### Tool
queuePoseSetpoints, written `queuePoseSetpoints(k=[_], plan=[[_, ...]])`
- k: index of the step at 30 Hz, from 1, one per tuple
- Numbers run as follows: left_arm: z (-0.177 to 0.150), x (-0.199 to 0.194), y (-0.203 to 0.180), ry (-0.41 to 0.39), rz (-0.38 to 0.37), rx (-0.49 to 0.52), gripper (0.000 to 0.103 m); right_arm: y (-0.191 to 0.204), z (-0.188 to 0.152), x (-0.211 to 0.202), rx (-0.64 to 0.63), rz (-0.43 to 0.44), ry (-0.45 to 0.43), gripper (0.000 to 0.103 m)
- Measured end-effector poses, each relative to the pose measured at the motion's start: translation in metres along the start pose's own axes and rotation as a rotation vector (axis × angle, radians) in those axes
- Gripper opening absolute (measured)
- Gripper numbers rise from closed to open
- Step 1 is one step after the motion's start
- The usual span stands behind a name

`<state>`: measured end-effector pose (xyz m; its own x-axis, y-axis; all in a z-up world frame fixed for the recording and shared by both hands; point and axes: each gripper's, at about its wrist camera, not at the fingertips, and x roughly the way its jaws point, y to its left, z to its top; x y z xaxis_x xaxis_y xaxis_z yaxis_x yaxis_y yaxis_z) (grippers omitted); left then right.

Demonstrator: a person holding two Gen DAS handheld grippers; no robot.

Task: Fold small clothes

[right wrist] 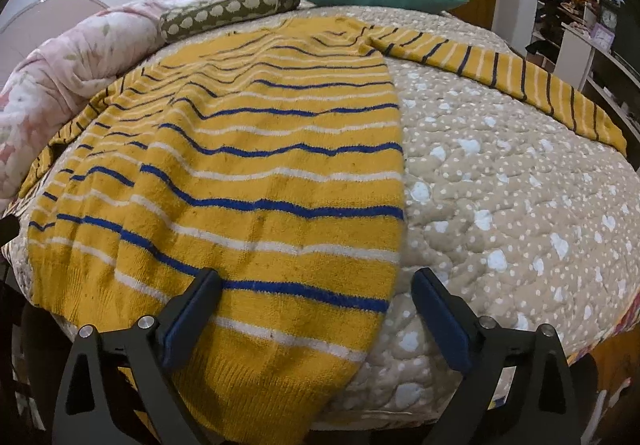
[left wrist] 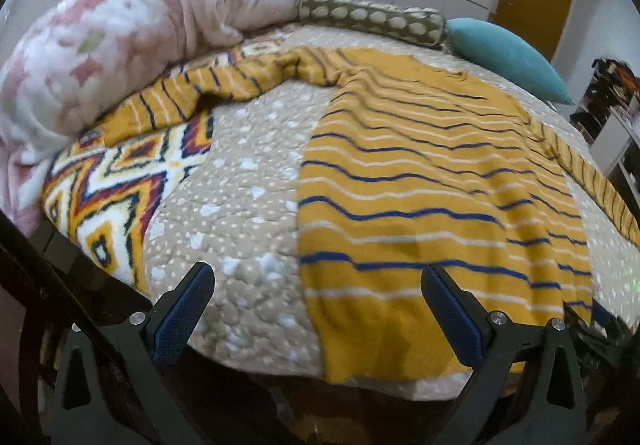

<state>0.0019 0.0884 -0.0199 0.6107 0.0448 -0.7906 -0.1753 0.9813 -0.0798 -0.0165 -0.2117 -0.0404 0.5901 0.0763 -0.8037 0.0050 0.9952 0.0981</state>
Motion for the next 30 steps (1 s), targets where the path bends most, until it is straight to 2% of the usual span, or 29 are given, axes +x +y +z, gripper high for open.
queuePoseSetpoints(k=[2,3,4,5,7,9,11,13,15,17,18,19,21,25,27,30], plan=[[0.001,0.015,0.002,0.046,0.002,0.009,0.079,0.002,-0.002,-0.001,-0.005,-0.005,-0.013,0.098],[0.001,0.023,0.002,0.08,-0.001,0.018,0.052,0.002,-0.002,-0.001,-0.004,-0.006,-0.011,0.098],[0.0,0.029,0.002,0.107,-0.014,0.018,0.037,0.002,-0.001,-0.001,0.0,-0.004,-0.002,0.098],[-0.001,0.031,0.001,0.113,-0.028,0.011,0.034,0.001,0.0,-0.002,0.002,0.001,0.003,0.098],[0.001,0.025,-0.002,0.094,-0.008,0.024,0.016,-0.002,0.003,-0.008,0.009,0.014,0.005,0.092],[0.001,0.018,-0.001,0.087,0.01,0.021,0.015,-0.005,0.005,-0.016,0.016,0.027,-0.014,0.086],[0.002,0.014,0.004,0.078,0.051,0.018,0.013,-0.007,0.007,-0.029,0.013,0.004,-0.067,0.086],[0.001,0.007,0.012,0.08,0.053,-0.001,0.013,-0.006,0.011,-0.043,-0.007,-0.021,-0.116,0.086],[0.001,-0.001,0.017,0.069,0.083,-0.01,0.013,-0.003,0.018,-0.053,-0.031,-0.023,-0.146,0.086],[0.003,-0.009,0.017,0.045,0.081,-0.005,0.015,0.004,0.027,-0.057,-0.064,-0.013,-0.16,0.086],[0.004,-0.013,0.016,0.037,0.072,-0.002,0.022,0.01,0.032,-0.058,-0.088,-0.004,-0.172,0.086],[0.005,-0.017,0.012,0.03,0.055,0.003,0.035,0.015,0.036,-0.059,-0.1,0.005,-0.178,0.086],[0.008,-0.02,0.003,0.008,0.033,0.019,0.051,0.029,0.044,-0.056,-0.127,0.046,-0.179,0.081],[0.01,-0.018,-0.028,-0.001,0.012,0.103,0.052,0.051,0.052,-0.047,-0.158,0.082,-0.17,0.071],[0.01,-0.014,-0.04,0.007,-0.005,0.122,0.053,0.057,0.055,-0.039,-0.163,0.073,-0.164,0.07],[0.01,-0.003,-0.055,0.021,-0.01,0.148,0.06,0.056,0.056,-0.025,-0.139,0.067,-0.146,0.07]])
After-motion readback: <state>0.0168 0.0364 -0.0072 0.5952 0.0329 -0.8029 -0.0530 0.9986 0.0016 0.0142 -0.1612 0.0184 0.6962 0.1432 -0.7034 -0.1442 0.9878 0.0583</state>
